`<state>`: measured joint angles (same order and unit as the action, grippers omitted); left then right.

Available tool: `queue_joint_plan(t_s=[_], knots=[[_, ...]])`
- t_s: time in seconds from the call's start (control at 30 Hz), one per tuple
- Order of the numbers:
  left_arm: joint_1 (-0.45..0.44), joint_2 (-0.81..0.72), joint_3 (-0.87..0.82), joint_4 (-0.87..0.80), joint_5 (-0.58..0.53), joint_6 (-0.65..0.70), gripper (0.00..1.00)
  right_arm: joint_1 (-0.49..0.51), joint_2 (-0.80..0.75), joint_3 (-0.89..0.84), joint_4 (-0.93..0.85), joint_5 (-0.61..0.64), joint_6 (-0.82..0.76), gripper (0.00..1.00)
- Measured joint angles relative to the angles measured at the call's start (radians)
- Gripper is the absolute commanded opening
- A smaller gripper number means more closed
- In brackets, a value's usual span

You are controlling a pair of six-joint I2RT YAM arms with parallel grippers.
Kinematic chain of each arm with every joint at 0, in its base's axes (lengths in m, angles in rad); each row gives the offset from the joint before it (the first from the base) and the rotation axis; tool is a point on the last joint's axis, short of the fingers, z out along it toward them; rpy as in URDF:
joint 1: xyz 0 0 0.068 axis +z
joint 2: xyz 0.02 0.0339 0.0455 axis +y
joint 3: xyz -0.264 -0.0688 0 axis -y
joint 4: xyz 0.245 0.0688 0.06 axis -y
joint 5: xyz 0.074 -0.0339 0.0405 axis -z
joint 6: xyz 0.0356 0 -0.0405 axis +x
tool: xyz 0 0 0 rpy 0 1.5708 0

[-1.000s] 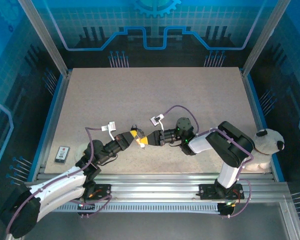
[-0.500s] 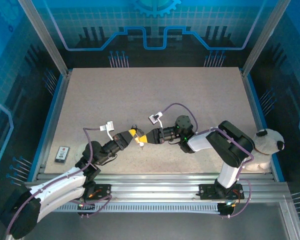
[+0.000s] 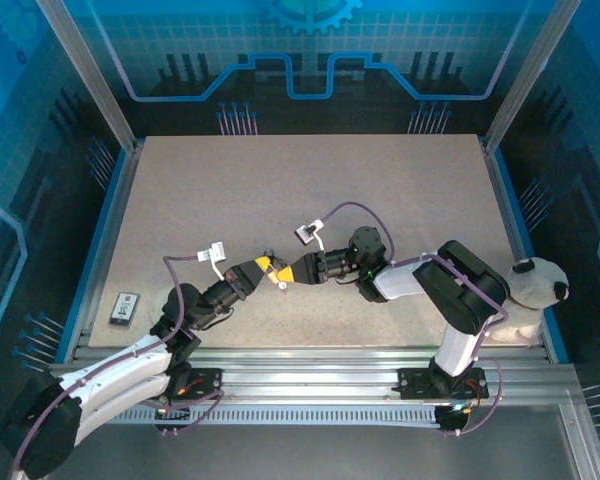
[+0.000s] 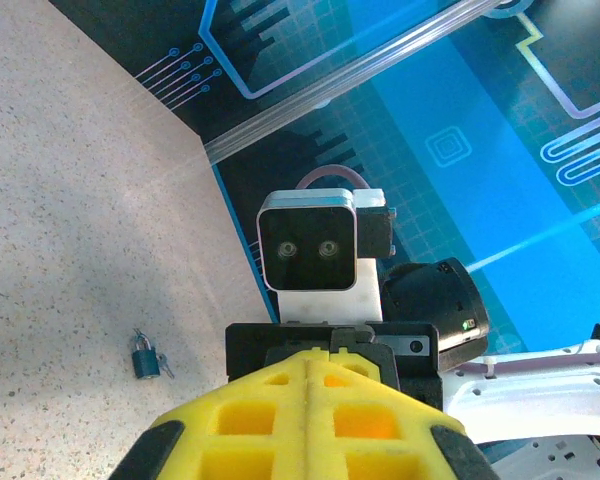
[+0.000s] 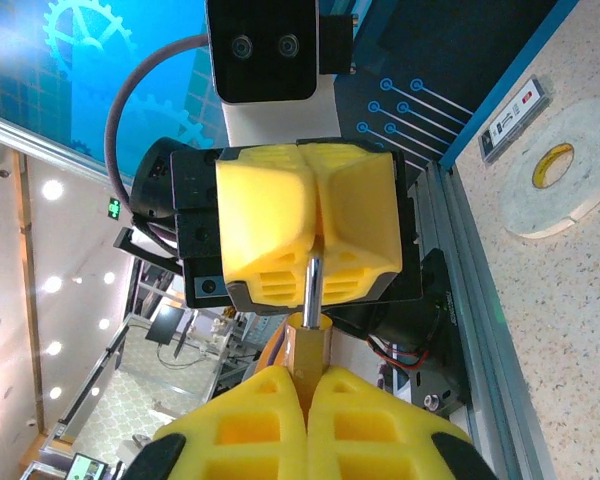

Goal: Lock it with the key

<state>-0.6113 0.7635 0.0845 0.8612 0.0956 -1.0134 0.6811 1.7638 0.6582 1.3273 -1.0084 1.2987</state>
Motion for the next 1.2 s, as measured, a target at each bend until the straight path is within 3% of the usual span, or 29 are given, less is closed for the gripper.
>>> queue_joint_plan(t_s=[1.2], knots=[[-0.022,0.054,-0.003,0.089,-0.075,0.019,0.00,-0.027,0.051,0.080,0.000,-0.060,0.030,0.00]])
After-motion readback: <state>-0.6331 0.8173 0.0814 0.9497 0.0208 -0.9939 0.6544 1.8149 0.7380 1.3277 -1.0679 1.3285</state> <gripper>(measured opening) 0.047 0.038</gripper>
